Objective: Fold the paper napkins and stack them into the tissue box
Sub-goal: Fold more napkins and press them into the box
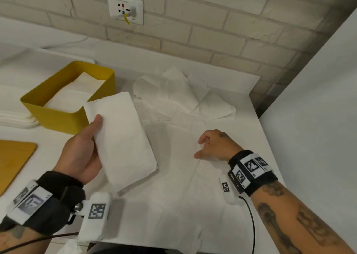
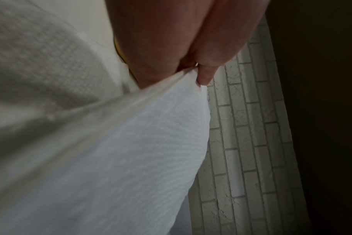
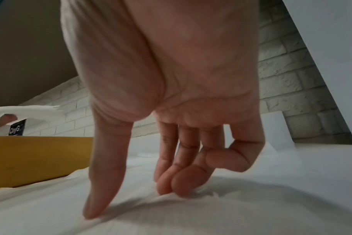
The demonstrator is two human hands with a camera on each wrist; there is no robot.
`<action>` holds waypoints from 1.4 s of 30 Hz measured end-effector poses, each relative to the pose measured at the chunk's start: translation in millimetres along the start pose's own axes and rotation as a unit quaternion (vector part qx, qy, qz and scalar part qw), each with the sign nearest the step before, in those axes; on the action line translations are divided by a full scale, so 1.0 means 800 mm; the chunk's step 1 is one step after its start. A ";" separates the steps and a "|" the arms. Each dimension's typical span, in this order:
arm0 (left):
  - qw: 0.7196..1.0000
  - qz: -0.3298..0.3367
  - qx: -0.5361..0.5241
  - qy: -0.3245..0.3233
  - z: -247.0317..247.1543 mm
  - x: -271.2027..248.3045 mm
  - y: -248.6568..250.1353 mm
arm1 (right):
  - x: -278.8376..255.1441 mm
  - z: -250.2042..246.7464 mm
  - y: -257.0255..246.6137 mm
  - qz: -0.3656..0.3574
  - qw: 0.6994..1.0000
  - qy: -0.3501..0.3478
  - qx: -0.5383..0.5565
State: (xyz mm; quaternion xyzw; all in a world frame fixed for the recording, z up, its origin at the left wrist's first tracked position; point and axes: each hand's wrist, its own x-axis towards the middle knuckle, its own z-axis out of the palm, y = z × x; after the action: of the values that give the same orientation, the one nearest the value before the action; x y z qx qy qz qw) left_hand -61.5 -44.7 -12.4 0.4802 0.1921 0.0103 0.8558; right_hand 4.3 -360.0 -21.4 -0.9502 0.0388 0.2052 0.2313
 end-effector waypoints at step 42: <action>1.000 0.004 0.004 -0.006 -0.009 0.000 0.013 | -0.020 -0.049 0.038 -0.075 0.964 -0.150 0.204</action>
State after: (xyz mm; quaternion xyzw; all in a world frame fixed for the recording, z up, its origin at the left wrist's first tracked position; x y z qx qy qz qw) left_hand -62.7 -33.2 -7.4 0.4843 0.1855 0.0099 0.8550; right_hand -1.0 -405.4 4.0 -0.8413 -0.0272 0.3154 0.4382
